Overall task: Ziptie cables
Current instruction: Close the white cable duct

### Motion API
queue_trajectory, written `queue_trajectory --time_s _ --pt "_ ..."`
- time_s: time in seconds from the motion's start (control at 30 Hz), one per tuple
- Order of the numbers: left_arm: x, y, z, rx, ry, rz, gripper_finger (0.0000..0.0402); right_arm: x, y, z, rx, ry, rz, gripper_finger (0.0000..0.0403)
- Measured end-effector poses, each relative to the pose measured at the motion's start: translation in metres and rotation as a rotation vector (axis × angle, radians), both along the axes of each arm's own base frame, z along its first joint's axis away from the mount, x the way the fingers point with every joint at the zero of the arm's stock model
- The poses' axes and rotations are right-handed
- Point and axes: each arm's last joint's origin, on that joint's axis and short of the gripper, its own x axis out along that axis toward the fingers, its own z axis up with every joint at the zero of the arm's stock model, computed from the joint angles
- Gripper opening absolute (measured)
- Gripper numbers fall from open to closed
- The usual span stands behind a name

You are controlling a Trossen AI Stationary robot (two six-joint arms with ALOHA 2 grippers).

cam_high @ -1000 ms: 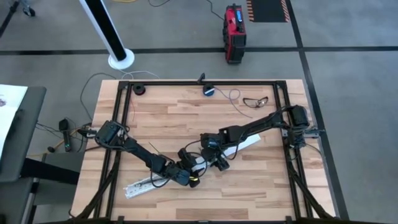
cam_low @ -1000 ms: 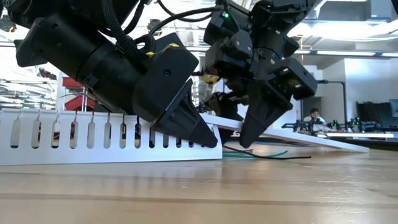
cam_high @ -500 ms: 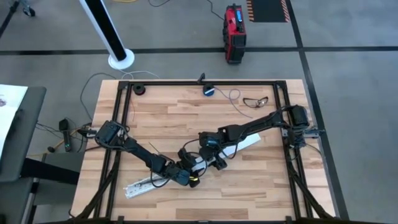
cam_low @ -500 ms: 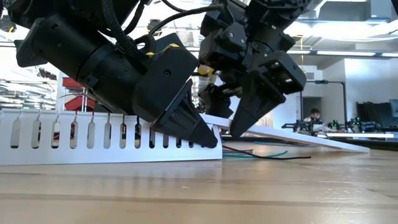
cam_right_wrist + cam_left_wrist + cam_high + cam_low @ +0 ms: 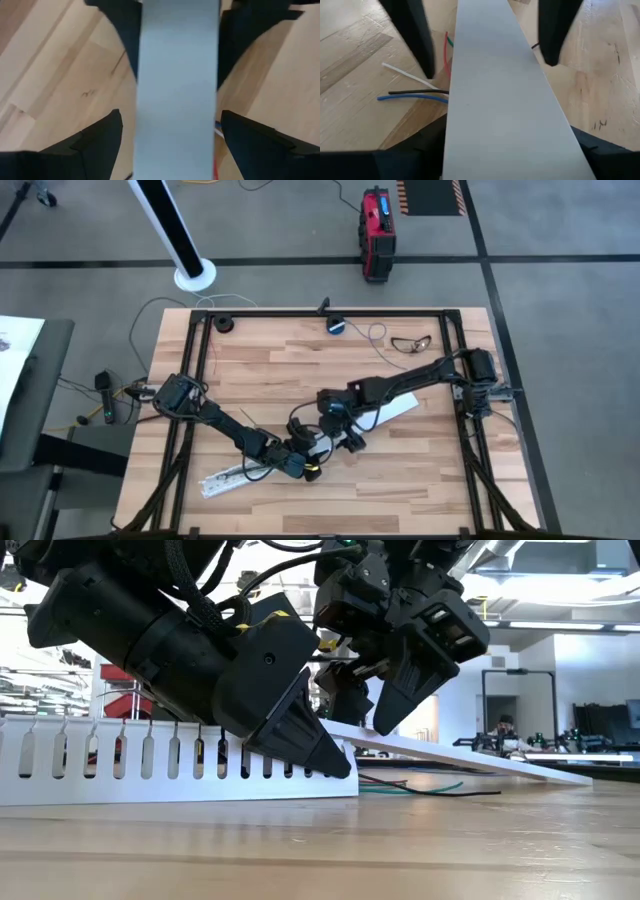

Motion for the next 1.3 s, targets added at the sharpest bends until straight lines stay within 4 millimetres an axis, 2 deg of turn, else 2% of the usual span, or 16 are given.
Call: queue_trajectory --time_s 0.17,0.37,0.5,0.6,0.7,0.8,0.83,1.07,1.3 --pt "0.0 0.0 0.0 0.001 0.001 -0.001 0.0244 -0.005 -0.004 0.007 0.019 0.031 -0.024 0.0327" --pt "0.0 0.0 0.0 0.002 0.001 -0.001 0.0244 -0.014 -0.011 0.036 0.011 -0.028 -0.043 0.032" --pt "0.0 0.0 0.0 0.002 0.001 -0.001 0.0244 -0.021 -0.013 0.065 -0.003 -0.133 -0.057 0.0286" --pt "0.0 0.0 0.0 0.002 0.001 -0.001 0.0244 -0.023 -0.009 0.078 0.017 -0.193 -0.048 0.0236" --pt "0.0 0.0 0.0 0.003 0.002 -0.001 0.0244 -0.023 0.002 0.08 0.023 -0.216 -0.007 0.0148" --pt "0.0 0.0 0.0 0.002 0.001 -0.001 0.0244 -0.024 0.01 0.077 0.019 -0.208 0.031 0.0041" --pt "0.0 0.0 0.0 0.002 0.001 0.0 0.0244 -0.024 0.01 0.076 0.015 -0.208 0.038 0.0021" --pt "0.0 0.0 0.0 -0.001 0.001 0.002 0.0244 -0.018 0.015 0.082 0.025 -0.306 0.052 0.0002" --pt "0.0 0.001 0.0 0.001 0.001 0.001 0.0244 -0.012 0.018 0.053 -0.032 -0.184 0.088 0.0001"
